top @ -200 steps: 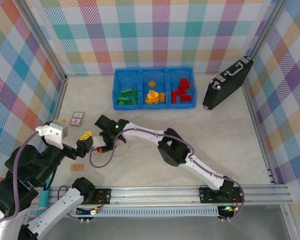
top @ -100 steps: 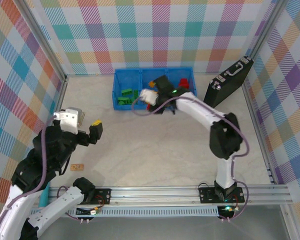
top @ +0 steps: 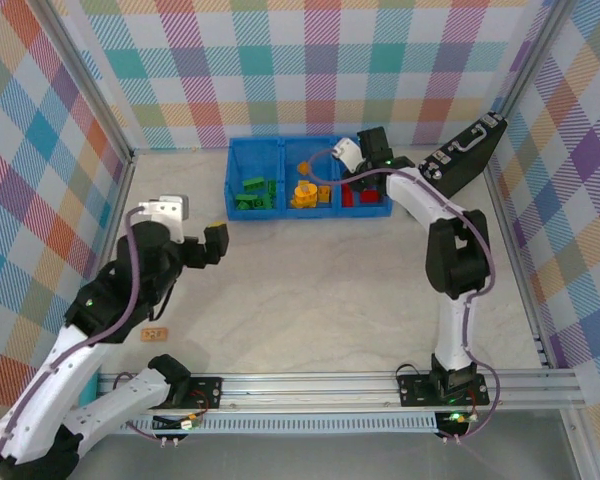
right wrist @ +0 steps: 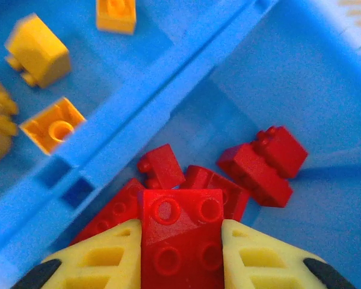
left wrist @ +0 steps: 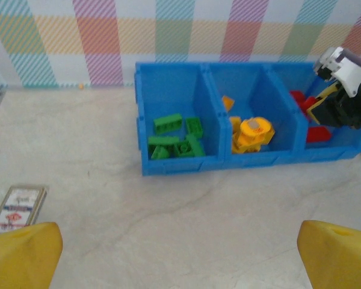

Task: Sort the legos into containers by color
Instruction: Place the lego in the container, then reset both arms

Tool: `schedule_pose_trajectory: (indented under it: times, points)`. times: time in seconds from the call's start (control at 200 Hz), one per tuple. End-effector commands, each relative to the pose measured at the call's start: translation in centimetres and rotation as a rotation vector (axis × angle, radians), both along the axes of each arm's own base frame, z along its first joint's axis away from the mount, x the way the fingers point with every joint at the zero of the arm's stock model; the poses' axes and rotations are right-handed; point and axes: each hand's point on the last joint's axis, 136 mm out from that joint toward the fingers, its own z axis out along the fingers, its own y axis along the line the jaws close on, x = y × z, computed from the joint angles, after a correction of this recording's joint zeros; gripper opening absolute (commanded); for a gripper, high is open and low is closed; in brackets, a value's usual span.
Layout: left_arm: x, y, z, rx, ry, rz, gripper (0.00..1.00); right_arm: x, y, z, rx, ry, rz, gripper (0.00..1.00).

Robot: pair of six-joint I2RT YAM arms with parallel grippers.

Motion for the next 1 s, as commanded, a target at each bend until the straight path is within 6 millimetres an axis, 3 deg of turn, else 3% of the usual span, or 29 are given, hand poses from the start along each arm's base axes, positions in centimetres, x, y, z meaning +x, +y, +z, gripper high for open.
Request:
schedule_pose_trajectory:
  times: [0.0,0.15,0.215,0.335,0.53,0.66,0.675,0.695,0.83,0.995]
  points:
    - [0.8,0.3,-1.0,-0.024,0.016,0.070,1.00,2.2,-0.7,0.4,0.013,-0.047,-0.046,0.21]
    - [1.7,1.6,-2.4,-0.002,0.001,0.178,1.00,3.0,-1.9,-0.2,0.030,-0.057,-0.086,0.35]
    - [2.0,2.7,-3.2,0.001,-0.028,0.255,1.00,2.8,-2.1,-0.1,0.041,-0.065,-0.084,0.47]
    - [3.0,4.3,-4.1,0.045,-0.136,0.351,1.00,2.4,-2.2,0.3,0.055,-0.087,-0.074,0.57]
    - [5.6,6.4,-5.2,0.081,-0.157,0.452,1.00,1.8,-2.2,1.6,0.088,-0.097,-0.053,0.70]
    - [6.9,9.0,-7.9,0.118,-0.135,0.519,1.00,1.1,-2.5,3.7,0.114,-0.132,-0.059,0.87]
    - [7.1,9.3,-8.3,0.119,-0.138,0.525,1.00,0.9,-2.5,4.1,0.119,-0.140,-0.061,0.89]
    - [7.3,9.7,-9.0,0.121,-0.131,0.526,1.00,0.7,-2.6,4.6,0.129,-0.148,-0.065,1.00]
    - [8.6,10.4,-13.3,0.103,-0.137,0.479,1.00,-1.6,-4.0,6.7,0.186,-0.152,-0.117,0.99]
    - [9.9,10.6,-17.1,0.103,-0.171,0.442,1.00,-7.2,-6.3,7.3,0.288,-0.126,-0.226,0.99]
